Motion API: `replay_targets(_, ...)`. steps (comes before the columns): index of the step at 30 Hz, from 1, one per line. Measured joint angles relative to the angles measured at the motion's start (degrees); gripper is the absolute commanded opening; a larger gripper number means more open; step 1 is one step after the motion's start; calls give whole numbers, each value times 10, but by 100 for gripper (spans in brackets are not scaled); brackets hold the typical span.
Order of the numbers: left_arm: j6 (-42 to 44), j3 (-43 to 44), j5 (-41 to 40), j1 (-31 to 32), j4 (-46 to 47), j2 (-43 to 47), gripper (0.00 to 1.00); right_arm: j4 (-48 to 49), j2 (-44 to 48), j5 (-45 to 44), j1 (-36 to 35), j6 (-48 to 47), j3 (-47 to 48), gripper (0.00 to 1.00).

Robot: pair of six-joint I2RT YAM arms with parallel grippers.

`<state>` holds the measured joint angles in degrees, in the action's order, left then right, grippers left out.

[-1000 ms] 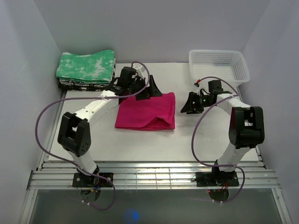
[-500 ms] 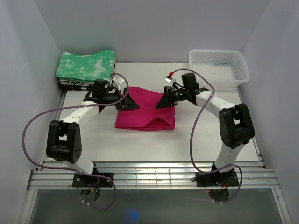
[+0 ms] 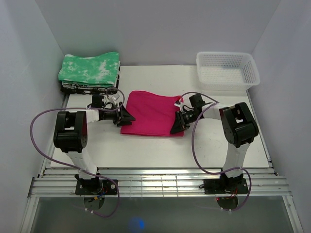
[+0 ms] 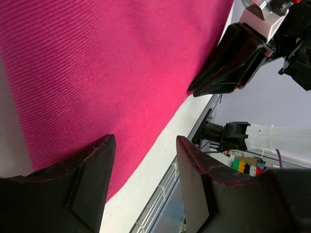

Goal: Fold and stack the trousers
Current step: Fold the trousers, then neatly place the folded trousers to the corner

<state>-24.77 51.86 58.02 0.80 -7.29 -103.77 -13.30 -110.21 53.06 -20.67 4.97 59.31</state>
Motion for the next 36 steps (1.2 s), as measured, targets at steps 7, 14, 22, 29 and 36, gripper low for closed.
replay_targets(7,17,9,25,-28,-31,57,98,-96,60,-74,-13,-102,90,53)
replay_targets(14,42,53,-19,-150,-82,207,98,-83,116,-268,-147,-205,242,50)
replay_targets(22,97,53,-57,-278,-141,261,98,-79,-33,-429,-337,-252,369,50)
replay_targets(29,154,61,5,-368,-221,185,98,-82,-158,-520,-414,-267,437,47)
replay_targets(36,187,61,33,-372,-246,160,98,-79,-191,-543,-438,-271,452,47)
